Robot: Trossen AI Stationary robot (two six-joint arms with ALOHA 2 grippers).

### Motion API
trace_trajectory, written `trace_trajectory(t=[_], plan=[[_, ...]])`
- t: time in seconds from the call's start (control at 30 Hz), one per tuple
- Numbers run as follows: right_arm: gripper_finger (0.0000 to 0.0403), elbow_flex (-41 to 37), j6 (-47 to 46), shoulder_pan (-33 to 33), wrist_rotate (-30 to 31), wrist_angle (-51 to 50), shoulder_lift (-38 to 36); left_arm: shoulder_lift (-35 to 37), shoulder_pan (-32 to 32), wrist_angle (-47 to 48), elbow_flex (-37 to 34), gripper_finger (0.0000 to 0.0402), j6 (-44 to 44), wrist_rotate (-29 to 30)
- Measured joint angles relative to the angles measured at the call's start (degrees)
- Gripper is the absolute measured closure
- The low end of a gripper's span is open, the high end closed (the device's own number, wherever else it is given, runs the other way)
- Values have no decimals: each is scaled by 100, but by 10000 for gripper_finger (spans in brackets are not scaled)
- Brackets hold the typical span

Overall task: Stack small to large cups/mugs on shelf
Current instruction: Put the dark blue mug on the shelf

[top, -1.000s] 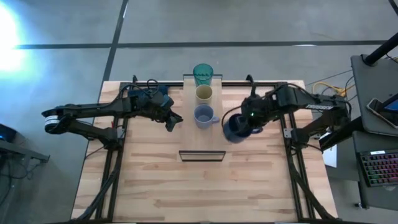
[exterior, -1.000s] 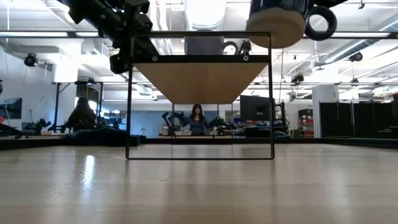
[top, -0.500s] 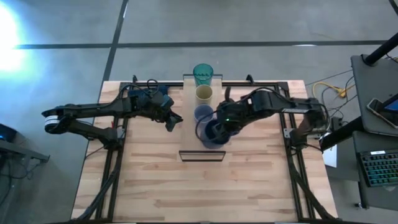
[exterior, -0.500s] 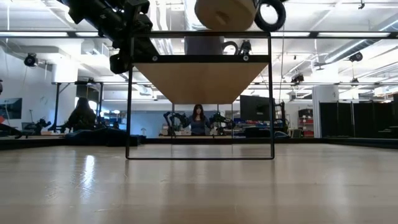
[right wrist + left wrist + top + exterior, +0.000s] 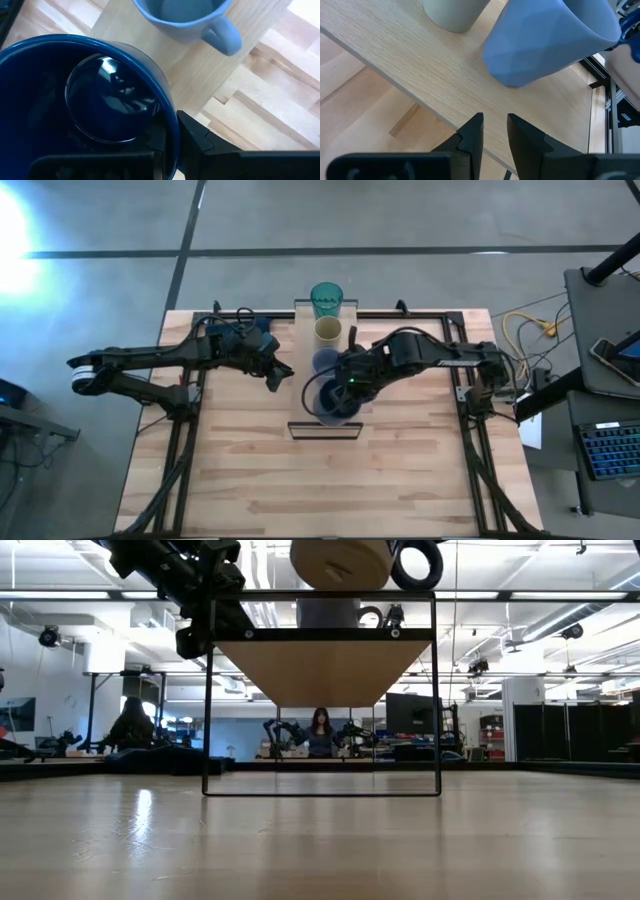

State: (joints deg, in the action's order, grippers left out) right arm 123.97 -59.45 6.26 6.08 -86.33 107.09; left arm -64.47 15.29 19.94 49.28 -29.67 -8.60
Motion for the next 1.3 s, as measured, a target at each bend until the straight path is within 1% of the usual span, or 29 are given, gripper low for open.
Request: trace_trajectory(t=[0.13, 0.37, 0.57, 0.8, 0.93, 1.3], plan=[[381, -49, -52, 11, -1, 24, -1, 0, 0, 1, 0, 329, 0, 0], [381, -194, -47, 11, -1, 474, -1, 0, 0, -1, 0, 329, 2, 0], [381, -360, -71, 11, 139, 474, 0, 0, 0, -1, 0, 329, 2, -10], [381, -538, -207, 11, 154, 476, 0, 0, 0, 1, 0, 329, 0, -37], [381, -555, -246, 11, 288, 513, -2, 0, 0, 1, 0, 329, 0, -37], [380, -667, -211, 11, 303, 639, -2, 0, 0, 1, 0, 329, 1, -37]])
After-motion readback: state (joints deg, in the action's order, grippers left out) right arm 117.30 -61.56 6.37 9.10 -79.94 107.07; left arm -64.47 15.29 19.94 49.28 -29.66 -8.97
